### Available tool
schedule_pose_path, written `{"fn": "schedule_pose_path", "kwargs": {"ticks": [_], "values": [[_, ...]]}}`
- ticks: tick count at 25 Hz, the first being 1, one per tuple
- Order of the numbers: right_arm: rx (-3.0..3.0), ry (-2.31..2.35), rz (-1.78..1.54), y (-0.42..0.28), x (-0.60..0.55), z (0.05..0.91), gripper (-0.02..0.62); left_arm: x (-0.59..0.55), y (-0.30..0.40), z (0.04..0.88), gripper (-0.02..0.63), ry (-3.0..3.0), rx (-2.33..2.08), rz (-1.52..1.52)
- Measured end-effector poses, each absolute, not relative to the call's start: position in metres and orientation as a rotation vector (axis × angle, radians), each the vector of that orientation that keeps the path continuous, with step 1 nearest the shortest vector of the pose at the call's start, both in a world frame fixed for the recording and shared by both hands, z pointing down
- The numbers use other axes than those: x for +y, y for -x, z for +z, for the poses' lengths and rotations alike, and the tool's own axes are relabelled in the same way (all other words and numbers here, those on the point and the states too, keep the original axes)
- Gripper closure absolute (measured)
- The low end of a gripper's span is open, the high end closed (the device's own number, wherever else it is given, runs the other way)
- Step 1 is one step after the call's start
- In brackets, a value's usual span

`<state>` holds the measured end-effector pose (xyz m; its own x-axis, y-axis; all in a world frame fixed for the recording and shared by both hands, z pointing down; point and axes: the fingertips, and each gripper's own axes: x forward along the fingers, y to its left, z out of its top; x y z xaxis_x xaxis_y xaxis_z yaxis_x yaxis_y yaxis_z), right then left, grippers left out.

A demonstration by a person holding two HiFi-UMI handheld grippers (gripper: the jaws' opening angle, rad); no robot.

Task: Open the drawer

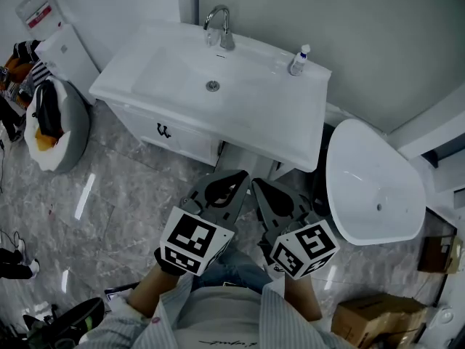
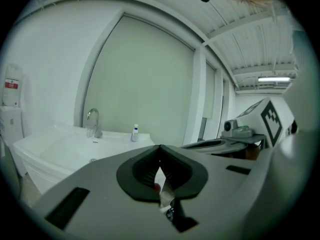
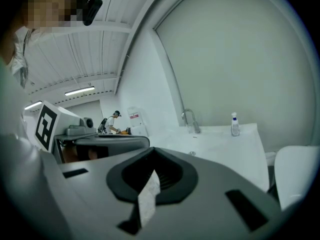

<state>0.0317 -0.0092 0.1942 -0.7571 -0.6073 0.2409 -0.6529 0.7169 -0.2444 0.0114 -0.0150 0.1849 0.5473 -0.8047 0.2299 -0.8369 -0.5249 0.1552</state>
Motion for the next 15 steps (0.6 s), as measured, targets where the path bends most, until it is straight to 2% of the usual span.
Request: {"fn": "schedule_pose_path", "kwargs": {"ticks": [15], "values": [[-2.798, -1.022, 0.432, -0.046, -0.032, 0.182, 0.588, -0.054, -0.015, 0.164, 0.589, -2.661, -1.429, 0.21]]}}
